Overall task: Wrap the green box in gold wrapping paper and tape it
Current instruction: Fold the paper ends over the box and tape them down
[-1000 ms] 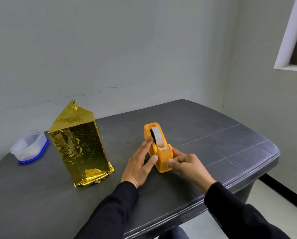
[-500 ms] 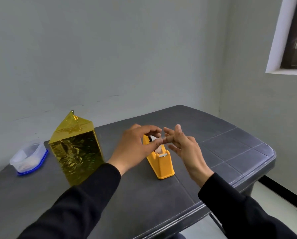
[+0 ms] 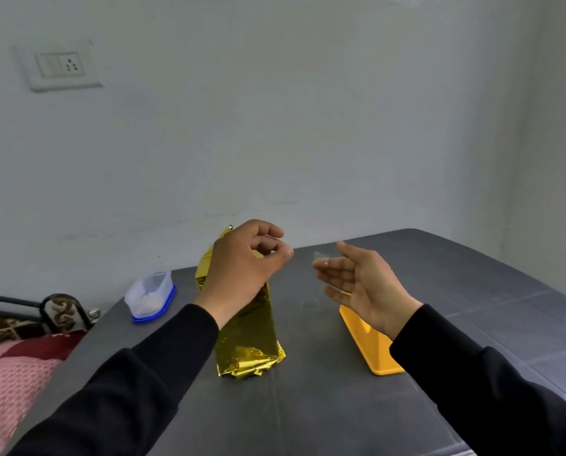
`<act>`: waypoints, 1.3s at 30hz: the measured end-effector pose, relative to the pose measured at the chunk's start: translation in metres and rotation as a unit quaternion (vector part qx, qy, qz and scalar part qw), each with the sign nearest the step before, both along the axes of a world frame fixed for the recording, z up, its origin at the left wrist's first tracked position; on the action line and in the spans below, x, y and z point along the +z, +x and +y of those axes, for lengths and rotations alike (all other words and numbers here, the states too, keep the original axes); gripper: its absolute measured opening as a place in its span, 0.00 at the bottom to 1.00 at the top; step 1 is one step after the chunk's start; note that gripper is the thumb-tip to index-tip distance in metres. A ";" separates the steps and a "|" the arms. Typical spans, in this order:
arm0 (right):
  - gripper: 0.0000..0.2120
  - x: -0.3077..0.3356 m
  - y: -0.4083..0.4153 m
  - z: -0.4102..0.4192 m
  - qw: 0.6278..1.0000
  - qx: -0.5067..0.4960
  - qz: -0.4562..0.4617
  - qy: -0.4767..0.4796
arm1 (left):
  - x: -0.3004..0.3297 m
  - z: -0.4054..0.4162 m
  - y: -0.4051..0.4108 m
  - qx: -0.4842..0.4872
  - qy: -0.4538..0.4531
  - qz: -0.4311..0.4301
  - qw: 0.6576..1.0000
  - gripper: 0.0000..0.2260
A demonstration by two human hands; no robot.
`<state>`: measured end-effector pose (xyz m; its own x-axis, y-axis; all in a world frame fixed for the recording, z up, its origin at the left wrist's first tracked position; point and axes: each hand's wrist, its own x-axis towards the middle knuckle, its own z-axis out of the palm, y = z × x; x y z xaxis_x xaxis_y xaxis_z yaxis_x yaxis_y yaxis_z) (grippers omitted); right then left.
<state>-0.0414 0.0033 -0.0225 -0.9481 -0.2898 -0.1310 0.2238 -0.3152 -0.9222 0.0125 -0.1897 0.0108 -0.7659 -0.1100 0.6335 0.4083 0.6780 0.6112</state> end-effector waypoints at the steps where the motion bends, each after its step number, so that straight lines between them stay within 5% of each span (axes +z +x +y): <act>1: 0.23 0.005 0.001 -0.007 1.000 -0.003 0.019 0.004 | 0.001 -0.006 0.001 0.005 -0.009 -0.013 1.000 0.10; 6: 0.25 0.021 0.009 -0.039 0.993 0.025 0.098 0.062 | 0.011 -0.023 0.001 -0.003 -0.063 -0.066 0.996 0.23; 10: 0.26 0.030 0.012 -0.052 0.988 0.031 0.118 0.098 | 0.021 -0.029 0.003 0.022 -0.089 -0.069 0.993 0.19; 18: 0.18 0.047 -0.003 -0.061 0.994 0.103 -0.038 -0.007 | 0.028 -0.045 0.011 0.074 -0.002 -0.012 0.997 0.14; 21: 0.10 0.048 -0.004 -0.068 0.992 0.032 0.110 0.053 | 0.030 -0.057 0.011 0.055 0.081 -0.044 0.994 0.13; 24: 0.14 0.056 -0.003 -0.074 0.945 0.008 0.285 0.157 | 0.027 -0.065 0.008 0.046 0.146 -0.079 0.985 0.17; 27: 0.16 0.059 -0.005 -0.082 0.914 0.029 0.344 0.211 | 0.024 -0.069 0.004 0.051 0.176 -0.089 0.979 0.18; 33: 0.14 0.056 -0.016 -0.094 0.915 0.026 0.342 0.215 | 0.019 -0.076 -0.003 0.063 0.197 -0.097 0.973 0.19; 39: 0.17 0.063 -0.032 -0.106 0.946 0.032 0.244 0.212 | 0.007 -0.076 -0.013 0.133 0.164 -0.062 0.975 0.23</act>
